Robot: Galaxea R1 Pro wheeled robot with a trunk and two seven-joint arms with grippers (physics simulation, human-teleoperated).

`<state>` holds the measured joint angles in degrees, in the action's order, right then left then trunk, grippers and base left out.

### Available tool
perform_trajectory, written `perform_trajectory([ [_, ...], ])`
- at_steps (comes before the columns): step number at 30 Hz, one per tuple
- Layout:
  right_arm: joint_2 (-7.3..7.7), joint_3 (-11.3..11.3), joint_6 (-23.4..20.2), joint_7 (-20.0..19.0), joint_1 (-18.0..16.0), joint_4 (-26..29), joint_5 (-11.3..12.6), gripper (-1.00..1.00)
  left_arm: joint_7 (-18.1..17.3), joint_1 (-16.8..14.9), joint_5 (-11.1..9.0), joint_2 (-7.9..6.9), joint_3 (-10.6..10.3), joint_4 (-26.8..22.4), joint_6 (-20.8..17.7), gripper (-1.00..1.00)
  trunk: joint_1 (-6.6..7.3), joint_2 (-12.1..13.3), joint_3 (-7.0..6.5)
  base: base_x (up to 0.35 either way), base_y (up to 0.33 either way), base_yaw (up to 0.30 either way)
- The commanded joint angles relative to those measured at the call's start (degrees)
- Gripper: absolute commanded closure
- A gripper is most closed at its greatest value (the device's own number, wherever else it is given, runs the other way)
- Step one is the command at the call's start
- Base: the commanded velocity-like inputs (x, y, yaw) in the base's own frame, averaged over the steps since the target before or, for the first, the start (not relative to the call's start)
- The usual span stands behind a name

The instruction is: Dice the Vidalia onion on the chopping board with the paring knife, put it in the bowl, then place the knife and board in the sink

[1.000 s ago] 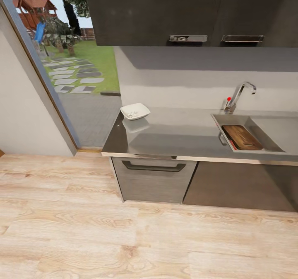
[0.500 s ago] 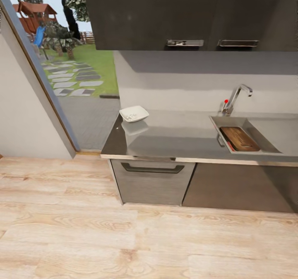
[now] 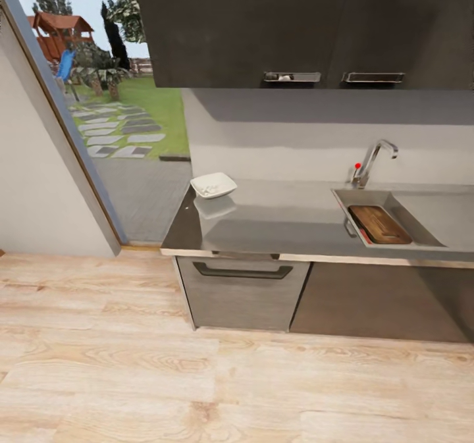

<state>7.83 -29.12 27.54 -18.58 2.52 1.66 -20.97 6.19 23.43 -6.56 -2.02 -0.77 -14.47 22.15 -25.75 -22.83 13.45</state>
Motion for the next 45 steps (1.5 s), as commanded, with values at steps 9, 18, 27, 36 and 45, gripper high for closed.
perform_trajectory([
  [9, 0.00, -0.5, 0.1, -0.2, 0.0, 0.1, -0.4, -1.00, 0.0, 0.0, -0.5, 0.00, -0.1, -0.1, 0.1, -1.00, -0.04, -0.1, -0.75, 0.000, 0.000, 0.000],
  [18, -0.72, -0.5, 0.1, -0.2, 0.0, 0.1, -0.4, -1.00, 0.0, 0.0, -0.5, 0.00, -0.1, -0.1, 0.1, -1.00, -0.04, -0.1, -1.58, 0.000, 0.000, 0.000],
  [27, -0.83, -0.5, 0.1, 2.5, 0.0, 0.3, -0.4, -1.00, 0.0, 0.0, -0.5, 0.00, -0.1, -0.1, 0.1, -1.00, -0.04, -0.1, -2.42, 0.000, 0.000, 0.000],
  [36, -0.80, -0.6, 0.1, 3.2, 0.0, 0.3, -0.4, -1.00, 0.0, 0.0, -0.5, 0.00, -0.1, -0.1, 0.1, -1.00, -0.04, -0.1, -3.26, 0.000, 0.000, 0.000],
  [45, -0.80, -0.6, 0.3, 3.2, 0.0, 0.6, -0.4, -1.00, 0.0, 0.0, -0.5, 0.00, -0.1, -0.1, 0.1, -1.00, -0.04, -0.1, -4.09, 0.000, 0.000, 0.000],
])
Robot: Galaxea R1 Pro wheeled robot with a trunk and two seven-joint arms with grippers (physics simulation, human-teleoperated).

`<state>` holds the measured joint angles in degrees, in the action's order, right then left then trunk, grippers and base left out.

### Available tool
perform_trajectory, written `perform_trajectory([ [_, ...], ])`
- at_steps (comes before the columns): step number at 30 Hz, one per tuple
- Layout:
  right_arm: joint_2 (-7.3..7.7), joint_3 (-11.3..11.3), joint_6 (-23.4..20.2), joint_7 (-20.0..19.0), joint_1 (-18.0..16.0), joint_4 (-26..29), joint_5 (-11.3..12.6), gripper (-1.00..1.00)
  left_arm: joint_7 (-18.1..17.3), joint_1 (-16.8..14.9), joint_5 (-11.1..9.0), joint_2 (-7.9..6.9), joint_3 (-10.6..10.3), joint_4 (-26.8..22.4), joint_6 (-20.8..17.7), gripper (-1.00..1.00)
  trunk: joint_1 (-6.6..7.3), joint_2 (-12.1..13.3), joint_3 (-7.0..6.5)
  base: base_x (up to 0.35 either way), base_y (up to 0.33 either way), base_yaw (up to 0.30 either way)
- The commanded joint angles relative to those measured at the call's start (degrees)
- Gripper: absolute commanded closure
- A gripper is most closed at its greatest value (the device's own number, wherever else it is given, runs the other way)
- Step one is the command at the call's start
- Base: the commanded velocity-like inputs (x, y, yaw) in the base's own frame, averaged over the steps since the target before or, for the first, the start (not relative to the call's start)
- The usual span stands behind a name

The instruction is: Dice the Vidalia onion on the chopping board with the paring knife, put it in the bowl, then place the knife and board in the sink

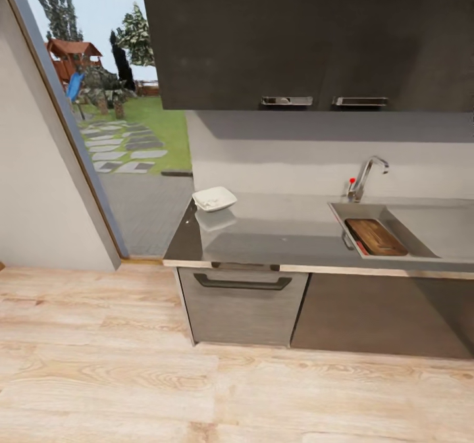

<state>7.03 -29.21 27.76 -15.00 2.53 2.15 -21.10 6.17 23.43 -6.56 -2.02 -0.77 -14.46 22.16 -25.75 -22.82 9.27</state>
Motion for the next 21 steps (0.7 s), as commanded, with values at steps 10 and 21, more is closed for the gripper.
perform_trajectory([
  [10, 0.00, -0.5, 0.3, -0.4, 0.0, 0.1, -0.3, -1.00, 0.0, 0.0, -0.5, 0.00, -0.1, -0.1, 0.1, -1.00, -0.04, -0.1, -0.85, 0.000, 0.000, 0.000],
  [21, 0.00, -0.5, 0.4, -0.4, 0.0, 0.1, -0.3, -1.00, 0.0, 0.0, -0.5, 0.00, -0.1, -0.1, 0.1, -1.00, -0.04, -0.1, -1.87, 0.000, 0.000, 0.000],
])
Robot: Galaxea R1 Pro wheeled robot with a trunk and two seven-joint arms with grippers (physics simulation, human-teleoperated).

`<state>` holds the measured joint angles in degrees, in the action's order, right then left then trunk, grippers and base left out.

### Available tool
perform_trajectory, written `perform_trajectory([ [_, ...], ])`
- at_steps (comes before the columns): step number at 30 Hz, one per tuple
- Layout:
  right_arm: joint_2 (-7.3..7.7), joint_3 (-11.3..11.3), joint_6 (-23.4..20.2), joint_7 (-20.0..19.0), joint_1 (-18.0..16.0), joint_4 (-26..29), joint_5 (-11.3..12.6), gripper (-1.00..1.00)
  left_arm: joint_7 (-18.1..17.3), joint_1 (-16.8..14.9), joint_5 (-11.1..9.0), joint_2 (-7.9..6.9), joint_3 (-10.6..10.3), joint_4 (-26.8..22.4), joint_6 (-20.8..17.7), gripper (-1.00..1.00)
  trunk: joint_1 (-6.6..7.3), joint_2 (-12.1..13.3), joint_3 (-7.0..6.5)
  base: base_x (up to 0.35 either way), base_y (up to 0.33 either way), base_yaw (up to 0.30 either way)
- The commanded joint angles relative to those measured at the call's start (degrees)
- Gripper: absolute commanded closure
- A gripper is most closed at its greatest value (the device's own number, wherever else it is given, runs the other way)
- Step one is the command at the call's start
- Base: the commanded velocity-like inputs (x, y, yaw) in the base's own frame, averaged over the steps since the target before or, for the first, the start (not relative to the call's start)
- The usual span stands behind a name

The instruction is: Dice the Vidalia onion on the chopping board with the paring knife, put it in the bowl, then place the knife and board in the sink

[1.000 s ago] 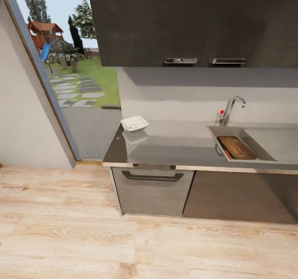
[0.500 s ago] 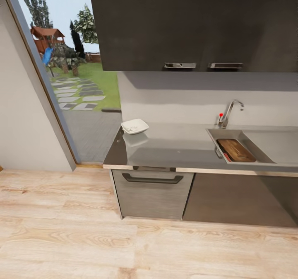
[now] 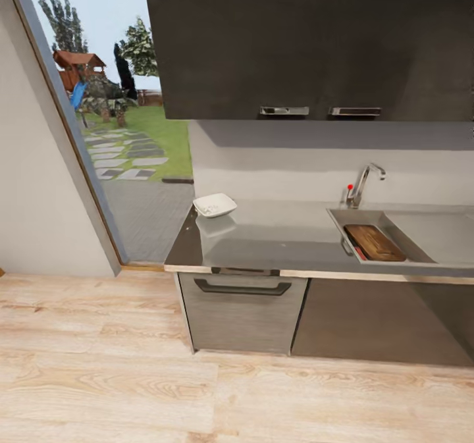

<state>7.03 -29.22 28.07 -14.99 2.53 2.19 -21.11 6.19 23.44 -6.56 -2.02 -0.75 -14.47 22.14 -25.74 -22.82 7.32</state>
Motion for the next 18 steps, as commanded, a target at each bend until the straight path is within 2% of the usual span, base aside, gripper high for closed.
perform_trajectory([
  [1, 0.00, -0.5, 0.1, -0.4, 0.0, 0.1, -0.3, -1.00, 0.0, 0.0, -0.5, 0.00, -0.1, -0.1, 0.1, -1.00, -0.04, -0.1, -0.01, 0.000, 0.000, 0.000],
  [18, -0.01, -0.5, 0.1, -0.4, 0.0, 0.1, -0.3, -1.00, 0.0, 0.0, -0.5, 0.00, -0.1, -0.1, 0.1, -1.00, -0.04, -0.1, -1.59, 0.000, 0.000, 0.000],
])
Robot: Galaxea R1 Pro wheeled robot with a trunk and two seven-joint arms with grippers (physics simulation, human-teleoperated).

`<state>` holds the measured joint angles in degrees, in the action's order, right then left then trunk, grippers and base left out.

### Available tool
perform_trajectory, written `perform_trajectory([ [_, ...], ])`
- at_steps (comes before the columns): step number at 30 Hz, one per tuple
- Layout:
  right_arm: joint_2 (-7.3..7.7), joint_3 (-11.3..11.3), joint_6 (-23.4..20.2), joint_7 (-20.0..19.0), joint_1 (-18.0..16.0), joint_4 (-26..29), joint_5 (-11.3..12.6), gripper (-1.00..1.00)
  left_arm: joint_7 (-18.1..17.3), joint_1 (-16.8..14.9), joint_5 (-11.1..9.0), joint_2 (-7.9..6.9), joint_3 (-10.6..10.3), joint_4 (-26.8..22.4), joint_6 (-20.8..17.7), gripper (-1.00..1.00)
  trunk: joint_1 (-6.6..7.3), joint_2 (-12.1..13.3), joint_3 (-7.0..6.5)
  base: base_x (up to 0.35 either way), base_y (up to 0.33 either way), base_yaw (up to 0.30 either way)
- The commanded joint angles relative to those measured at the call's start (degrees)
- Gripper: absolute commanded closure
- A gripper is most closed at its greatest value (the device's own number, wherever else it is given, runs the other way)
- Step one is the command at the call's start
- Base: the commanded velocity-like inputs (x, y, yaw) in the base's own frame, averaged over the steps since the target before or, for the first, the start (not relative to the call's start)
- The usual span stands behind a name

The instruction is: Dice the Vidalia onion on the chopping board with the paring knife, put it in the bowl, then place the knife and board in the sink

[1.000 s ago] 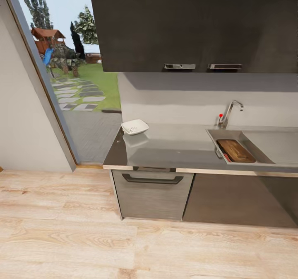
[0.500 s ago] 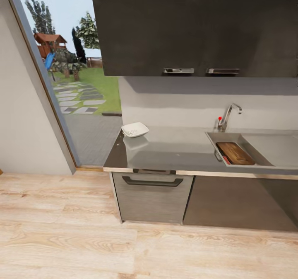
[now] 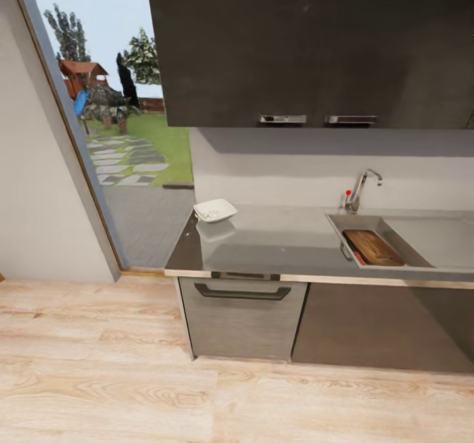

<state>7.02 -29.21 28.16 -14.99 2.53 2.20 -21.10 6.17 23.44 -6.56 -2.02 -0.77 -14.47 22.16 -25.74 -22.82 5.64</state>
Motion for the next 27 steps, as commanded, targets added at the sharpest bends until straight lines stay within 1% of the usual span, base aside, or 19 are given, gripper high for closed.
perform_trajectory([
  [1, -0.03, -0.5, 0.1, -0.4, 0.0, 0.1, -0.3, -1.00, 0.0, 0.0, -0.5, 0.00, -0.1, -0.1, 0.1, -1.00, -0.04, -0.1, 0.00, 0.000, 0.000, 0.000],
  [27, -0.08, -0.5, 0.1, -0.4, 0.0, 0.2, -0.3, -1.00, 0.0, 0.0, -0.5, 0.00, -0.1, -0.1, 0.1, -1.00, -0.04, -0.1, -2.42, 0.000, 0.000, 0.000],
])
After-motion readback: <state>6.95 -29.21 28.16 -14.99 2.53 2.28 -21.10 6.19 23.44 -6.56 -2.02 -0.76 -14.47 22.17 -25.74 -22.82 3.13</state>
